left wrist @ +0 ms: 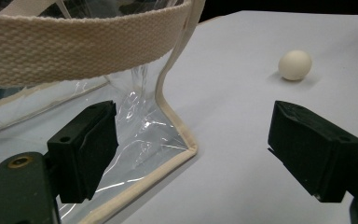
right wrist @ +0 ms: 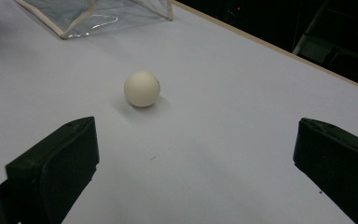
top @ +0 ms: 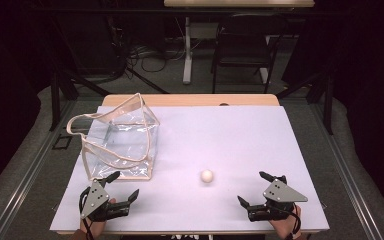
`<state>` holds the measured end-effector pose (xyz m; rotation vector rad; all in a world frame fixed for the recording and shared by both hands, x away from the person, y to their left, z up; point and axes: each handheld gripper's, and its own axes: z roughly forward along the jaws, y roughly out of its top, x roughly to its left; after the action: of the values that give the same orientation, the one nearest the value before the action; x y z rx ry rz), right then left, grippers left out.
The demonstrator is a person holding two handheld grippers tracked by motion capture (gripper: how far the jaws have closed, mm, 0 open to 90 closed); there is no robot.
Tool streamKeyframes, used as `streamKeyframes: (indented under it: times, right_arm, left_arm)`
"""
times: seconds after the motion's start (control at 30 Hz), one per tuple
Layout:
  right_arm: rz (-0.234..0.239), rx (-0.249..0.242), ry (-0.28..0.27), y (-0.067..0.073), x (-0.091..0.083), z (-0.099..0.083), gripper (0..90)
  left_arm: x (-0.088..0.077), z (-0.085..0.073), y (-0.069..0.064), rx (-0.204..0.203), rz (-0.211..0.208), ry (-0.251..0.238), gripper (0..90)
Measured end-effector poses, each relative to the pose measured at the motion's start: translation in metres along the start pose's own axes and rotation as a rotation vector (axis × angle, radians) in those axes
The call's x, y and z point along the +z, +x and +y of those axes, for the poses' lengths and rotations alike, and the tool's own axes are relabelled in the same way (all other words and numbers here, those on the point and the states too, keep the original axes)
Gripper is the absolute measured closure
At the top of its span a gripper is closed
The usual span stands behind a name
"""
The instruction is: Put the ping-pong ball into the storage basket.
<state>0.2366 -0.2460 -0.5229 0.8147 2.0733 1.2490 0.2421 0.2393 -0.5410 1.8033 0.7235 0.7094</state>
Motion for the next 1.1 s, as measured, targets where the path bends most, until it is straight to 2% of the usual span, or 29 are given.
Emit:
streamKeyframes:
  times: [0.67, 1.1]
  right_arm:
    - [0.017, -0.015, 0.027, 0.002, 0.003, 0.005, 0.0]
    - [0.027, -0.037, 0.036, 0.006, 0.012, 0.017, 0.0]
  left_arm:
    - [0.001, -0.001, 0.0, 0.011, -0.009, 0.011, 15.8]
    - [0.001, -0.001, 0.001, 0.018, -0.008, 0.011, 15.8]
